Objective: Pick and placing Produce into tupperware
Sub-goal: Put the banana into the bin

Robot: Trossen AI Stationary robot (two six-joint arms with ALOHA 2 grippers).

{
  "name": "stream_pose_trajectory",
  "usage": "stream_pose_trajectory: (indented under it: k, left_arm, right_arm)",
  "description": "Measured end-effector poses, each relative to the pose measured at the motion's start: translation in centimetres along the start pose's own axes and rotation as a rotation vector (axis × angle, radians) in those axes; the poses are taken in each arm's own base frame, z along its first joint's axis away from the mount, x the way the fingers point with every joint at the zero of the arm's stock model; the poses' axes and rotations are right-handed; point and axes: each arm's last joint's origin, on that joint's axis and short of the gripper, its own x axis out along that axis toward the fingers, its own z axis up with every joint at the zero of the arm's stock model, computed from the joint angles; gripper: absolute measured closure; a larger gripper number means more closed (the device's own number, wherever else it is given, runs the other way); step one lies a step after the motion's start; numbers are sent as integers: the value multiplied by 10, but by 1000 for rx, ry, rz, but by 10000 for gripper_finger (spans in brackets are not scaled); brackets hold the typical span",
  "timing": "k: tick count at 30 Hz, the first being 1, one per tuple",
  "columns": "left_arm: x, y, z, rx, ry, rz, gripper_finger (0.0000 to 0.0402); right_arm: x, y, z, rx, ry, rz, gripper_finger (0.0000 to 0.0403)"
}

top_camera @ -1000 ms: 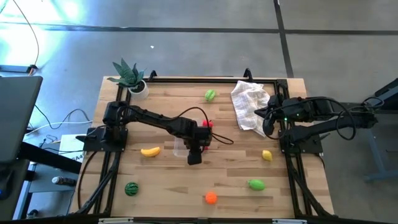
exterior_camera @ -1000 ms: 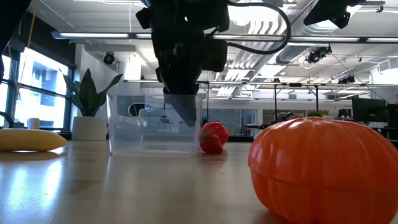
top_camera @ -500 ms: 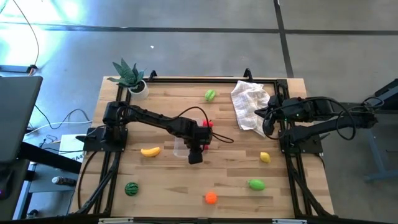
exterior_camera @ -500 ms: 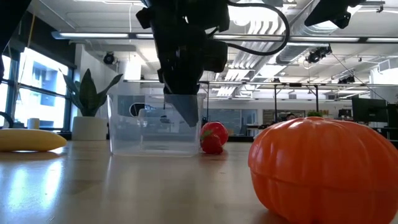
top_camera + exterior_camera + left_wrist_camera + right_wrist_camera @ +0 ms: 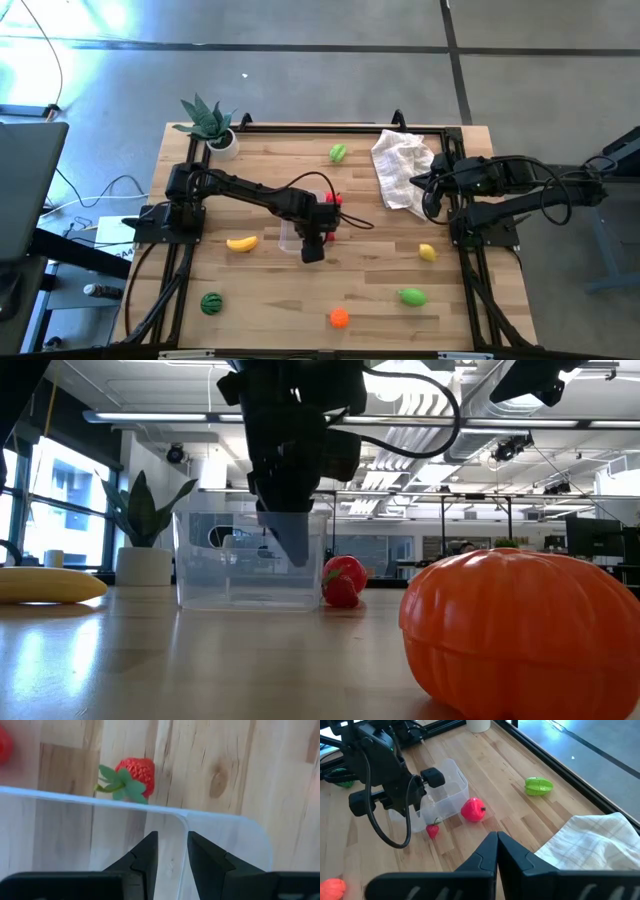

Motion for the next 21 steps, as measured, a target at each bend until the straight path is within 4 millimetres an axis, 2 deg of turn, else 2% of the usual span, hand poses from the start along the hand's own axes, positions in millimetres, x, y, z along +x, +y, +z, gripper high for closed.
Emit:
stream_pose_trajectory:
  k: [4,8,15,21]
  left_arm:
    - [-1,0,-1,-1,7,2,307]
    - [-17,-3,6,13,-12,38,307]
    - [-69,-4,17,87,45,201,307]
    - [-117,-5,29,142,26,309,307]
  right_arm:
    - [0,0,0,0,0,0,402]
    - [0,0,0,0,0,-1,402]
    - [0,0,0,-1,0,-1,402]
    - [0,0,0,-2,2,-2,402]
